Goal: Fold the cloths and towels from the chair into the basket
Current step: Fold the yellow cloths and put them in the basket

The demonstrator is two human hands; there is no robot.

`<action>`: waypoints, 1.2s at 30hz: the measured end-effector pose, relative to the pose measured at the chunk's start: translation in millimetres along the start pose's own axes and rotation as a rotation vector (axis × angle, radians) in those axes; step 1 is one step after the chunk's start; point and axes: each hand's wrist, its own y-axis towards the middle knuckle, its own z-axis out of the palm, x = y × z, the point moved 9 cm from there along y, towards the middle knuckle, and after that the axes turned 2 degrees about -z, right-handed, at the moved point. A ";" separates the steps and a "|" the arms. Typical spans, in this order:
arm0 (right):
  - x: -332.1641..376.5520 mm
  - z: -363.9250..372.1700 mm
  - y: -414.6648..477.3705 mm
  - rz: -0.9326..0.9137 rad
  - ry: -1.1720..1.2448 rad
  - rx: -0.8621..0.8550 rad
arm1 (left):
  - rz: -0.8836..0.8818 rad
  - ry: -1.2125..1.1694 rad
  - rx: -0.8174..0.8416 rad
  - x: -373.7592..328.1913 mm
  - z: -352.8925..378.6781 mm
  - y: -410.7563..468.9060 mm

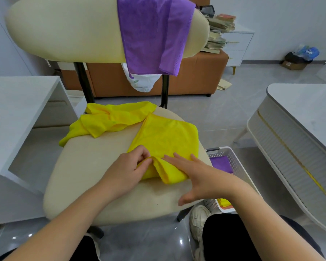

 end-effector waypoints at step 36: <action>-31.8 -88.6 -27.6 0.006 0.316 -0.630 | -0.022 -0.352 -0.055 9.0 -51.5 10.6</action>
